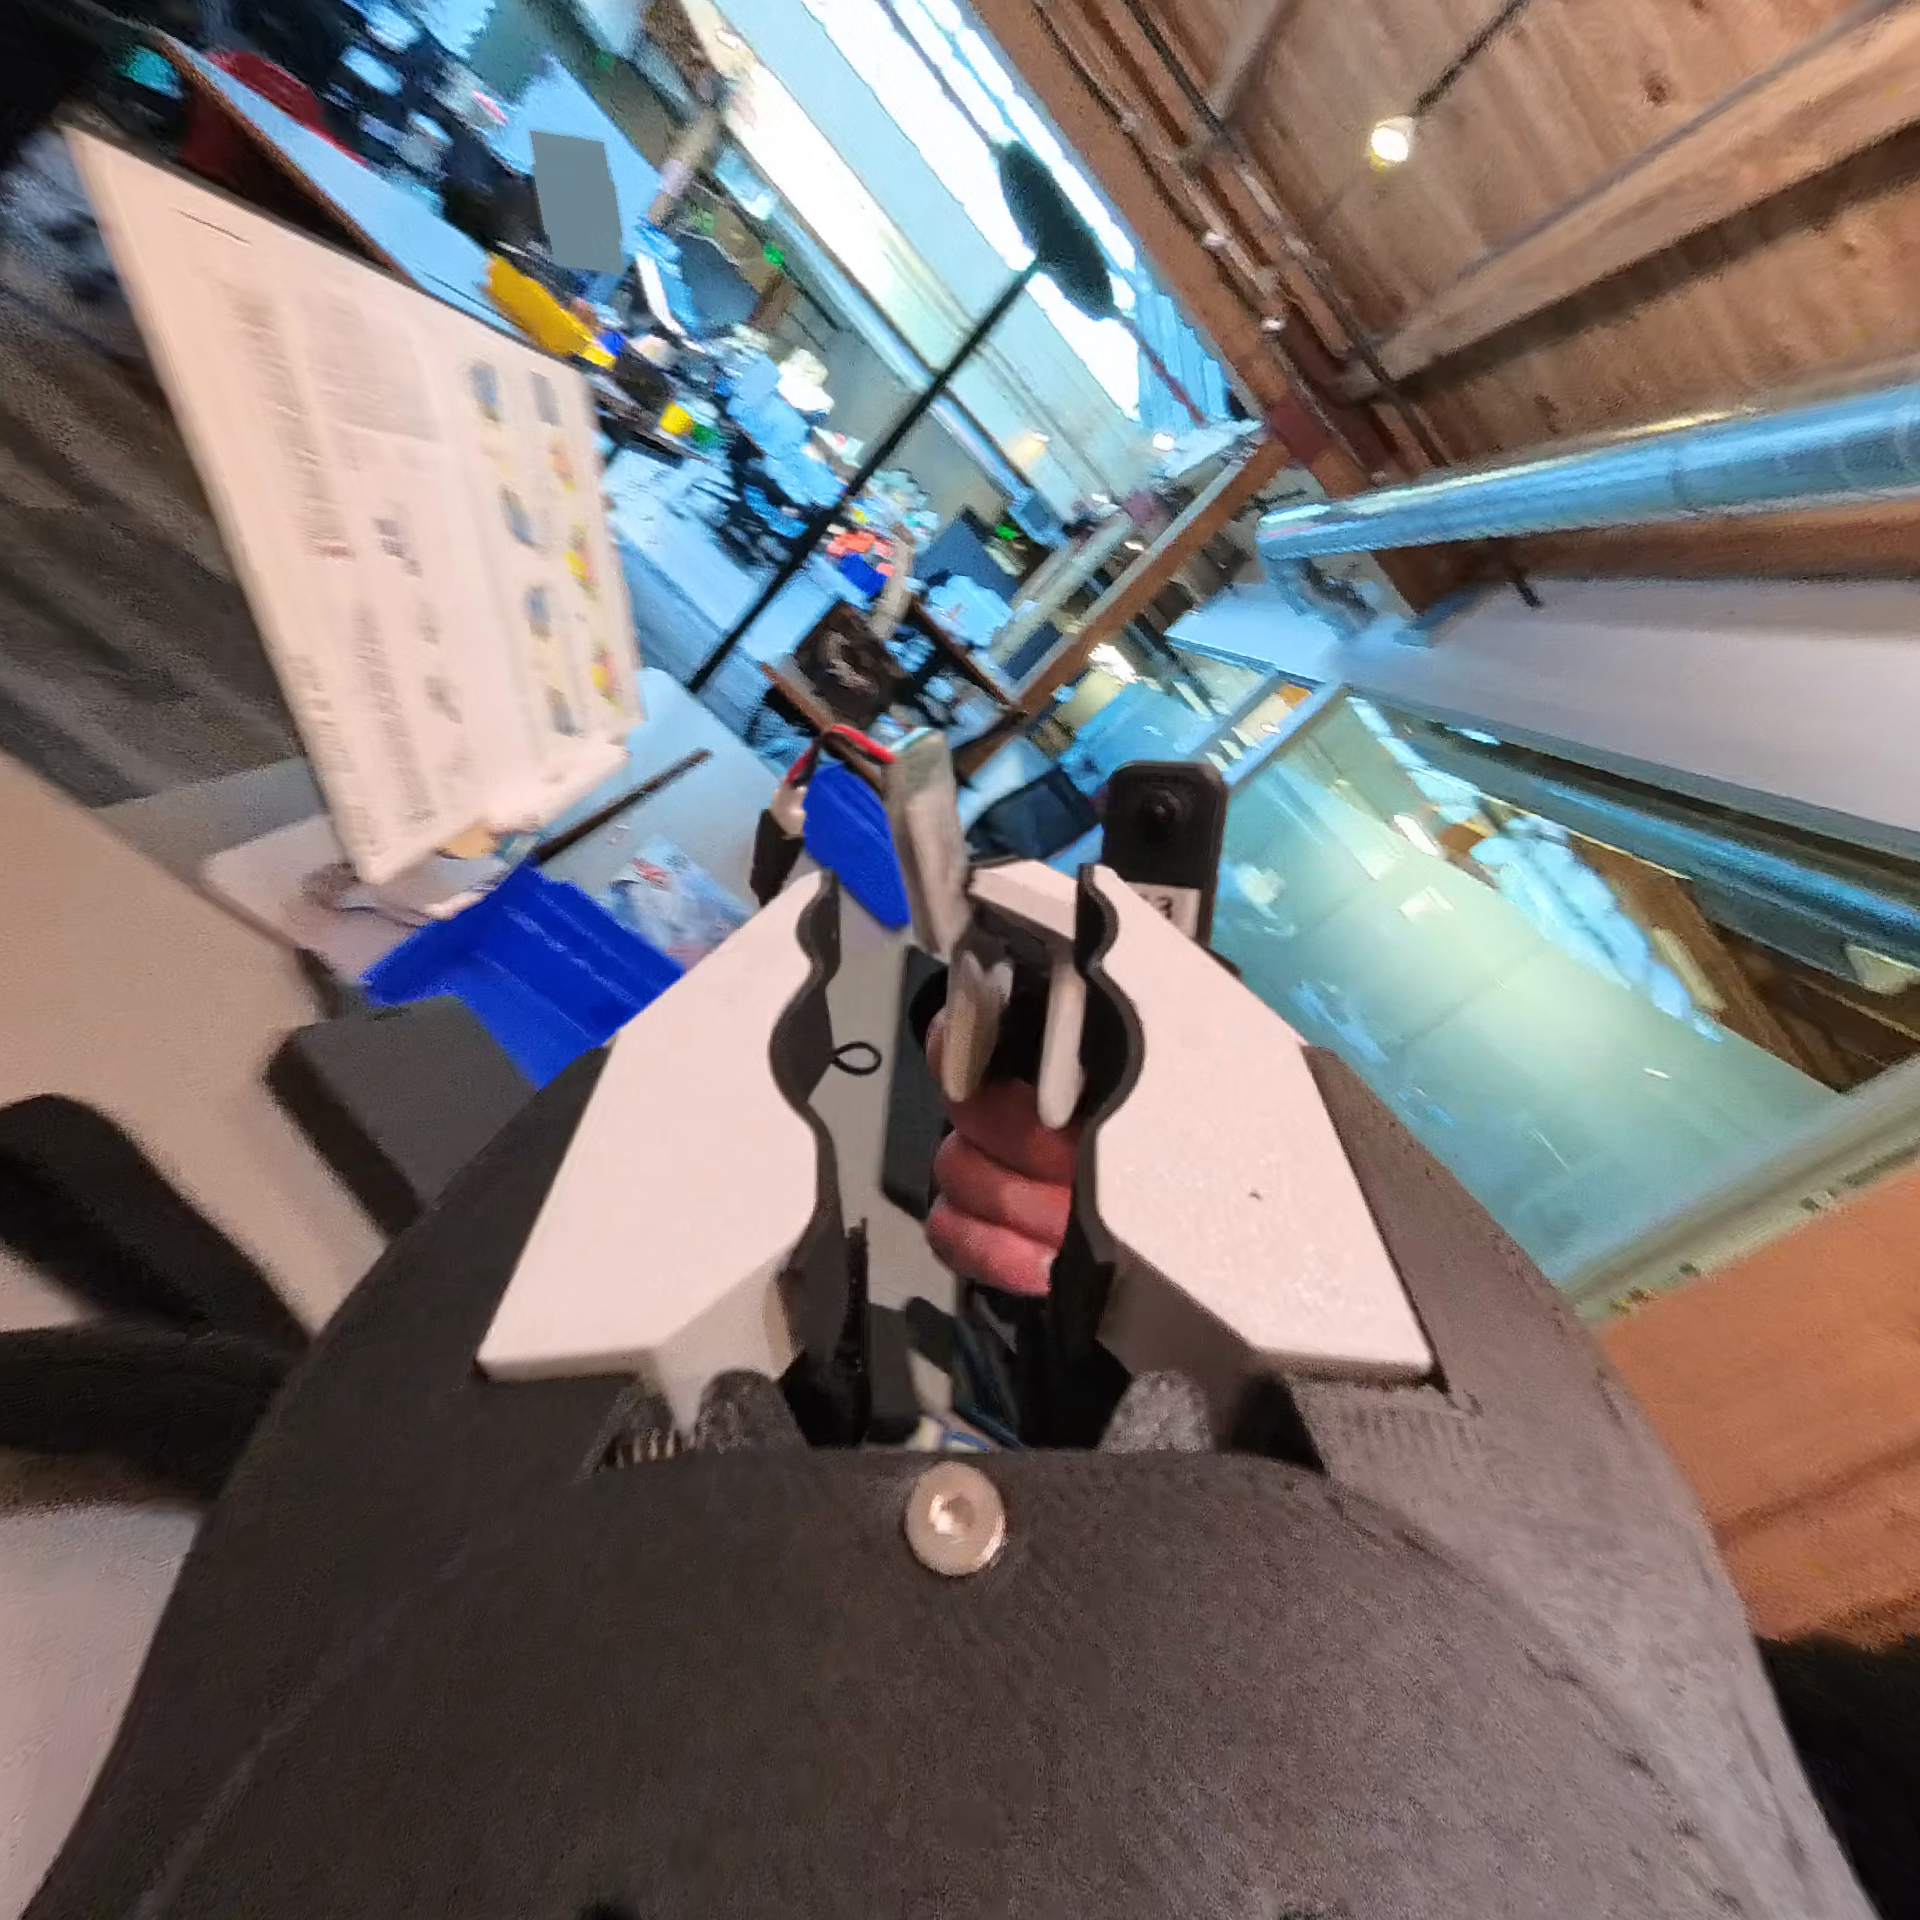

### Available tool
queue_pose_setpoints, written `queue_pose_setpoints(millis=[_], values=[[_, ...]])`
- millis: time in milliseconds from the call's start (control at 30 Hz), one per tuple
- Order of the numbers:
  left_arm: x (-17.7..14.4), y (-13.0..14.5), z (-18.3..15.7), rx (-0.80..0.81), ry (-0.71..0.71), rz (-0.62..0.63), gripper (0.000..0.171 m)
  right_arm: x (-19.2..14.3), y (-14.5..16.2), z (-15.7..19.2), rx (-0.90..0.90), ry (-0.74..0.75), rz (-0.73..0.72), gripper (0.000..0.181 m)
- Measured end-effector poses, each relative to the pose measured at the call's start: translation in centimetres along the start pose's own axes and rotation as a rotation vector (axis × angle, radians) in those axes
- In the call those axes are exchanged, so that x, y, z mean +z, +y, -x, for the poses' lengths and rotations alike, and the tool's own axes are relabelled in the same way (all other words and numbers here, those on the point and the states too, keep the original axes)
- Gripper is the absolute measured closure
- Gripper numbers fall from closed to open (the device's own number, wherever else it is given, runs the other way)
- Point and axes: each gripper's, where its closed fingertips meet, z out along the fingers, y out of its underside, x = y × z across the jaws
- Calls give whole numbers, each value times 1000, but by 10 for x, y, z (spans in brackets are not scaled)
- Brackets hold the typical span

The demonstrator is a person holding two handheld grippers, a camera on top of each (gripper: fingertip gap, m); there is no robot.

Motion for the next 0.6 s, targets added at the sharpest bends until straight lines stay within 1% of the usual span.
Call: queue_pose_setpoints(millis=[67,133,200,300,400,433,533,600], values=[[-11,-4,27,34,-120,9,122,15,-2,-32,24,26,39,177],[-25,2,43,85,-211,43,113,27,0,-68,16,82,99,177],[-41,16,51,153,-278,116,114,38,7,-110,2,178,181,177],[-70,43,62,282,-394,241,113,53,24,-164,-18,279,318,177],[-89,70,62,380,-443,340,112,64,41,-210,-38,379,448,177],[-95,76,61,405,-453,371,111,68,48,-221,-64,408,505,177],[-107,84,55,447,-479,404,109,73,73,-246,-150,472,693,176],[-114,88,51,451,-470,421,108,72,80,-253,-211,496,764,172]])
